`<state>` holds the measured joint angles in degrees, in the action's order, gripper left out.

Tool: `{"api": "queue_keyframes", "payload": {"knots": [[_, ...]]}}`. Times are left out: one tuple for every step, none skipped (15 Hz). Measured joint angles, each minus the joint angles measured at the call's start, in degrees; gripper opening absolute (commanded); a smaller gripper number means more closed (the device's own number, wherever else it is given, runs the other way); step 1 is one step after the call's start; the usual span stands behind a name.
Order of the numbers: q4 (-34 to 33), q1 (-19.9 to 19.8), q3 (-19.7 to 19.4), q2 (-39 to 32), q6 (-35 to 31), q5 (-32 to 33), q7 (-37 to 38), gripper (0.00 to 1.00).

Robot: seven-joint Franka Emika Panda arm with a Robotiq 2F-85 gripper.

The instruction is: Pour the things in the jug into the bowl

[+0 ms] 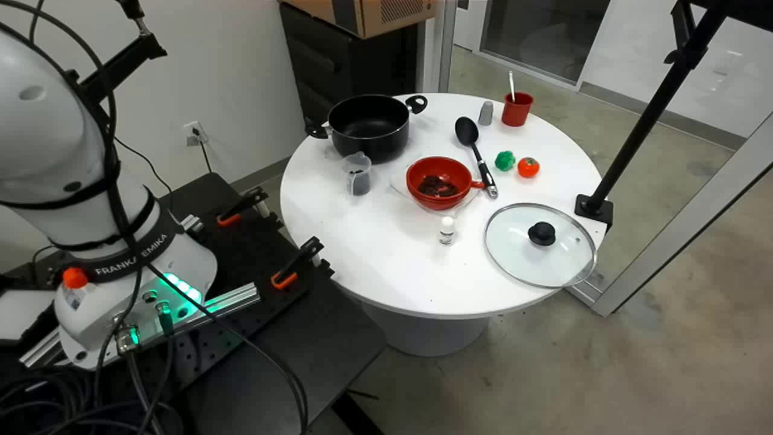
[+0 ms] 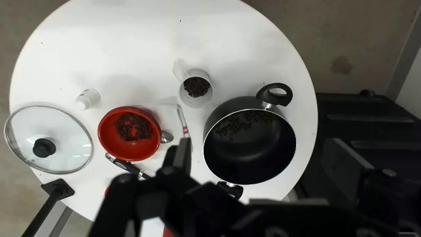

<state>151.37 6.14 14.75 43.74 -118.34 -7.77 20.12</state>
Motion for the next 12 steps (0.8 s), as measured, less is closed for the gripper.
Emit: {"api": "queue_keyframes", "payload": {"knots": [[0.0,0.0,0.0,0.0,0.0,0.0,0.0,1.0],[0.0,0.0,0.0,0.0,0.0,0.0,0.0,1.0],[0.0,0.0,0.0,0.0,0.0,0.0,0.0,1.0],[0.0,0.0,0.0,0.0,0.0,0.0,0.0,1.0],[0.0,0.0,0.0,0.0,0.0,0.0,0.0,1.0],[0.0,0.0,0.0,0.0,0.0,0.0,0.0,1.0],[0.0,0.0,0.0,0.0,0.0,0.0,0.0,1.0],[0.0,0.0,0.0,0.0,0.0,0.01,0.0,1.0],[0.11,0.02,0.03,-0.13,0.0,0.38,-0.27,1.0],[0.54,0.02,0.16,-0.48,-0.37,0.98,-0.53,1.0],[1.41,0.02,0.31,-1.09,-1.4,1.74,-1.04,1.0],[2.57,0.01,0.44,-2.1,-2.8,2.62,-1.81,1.0]]}}
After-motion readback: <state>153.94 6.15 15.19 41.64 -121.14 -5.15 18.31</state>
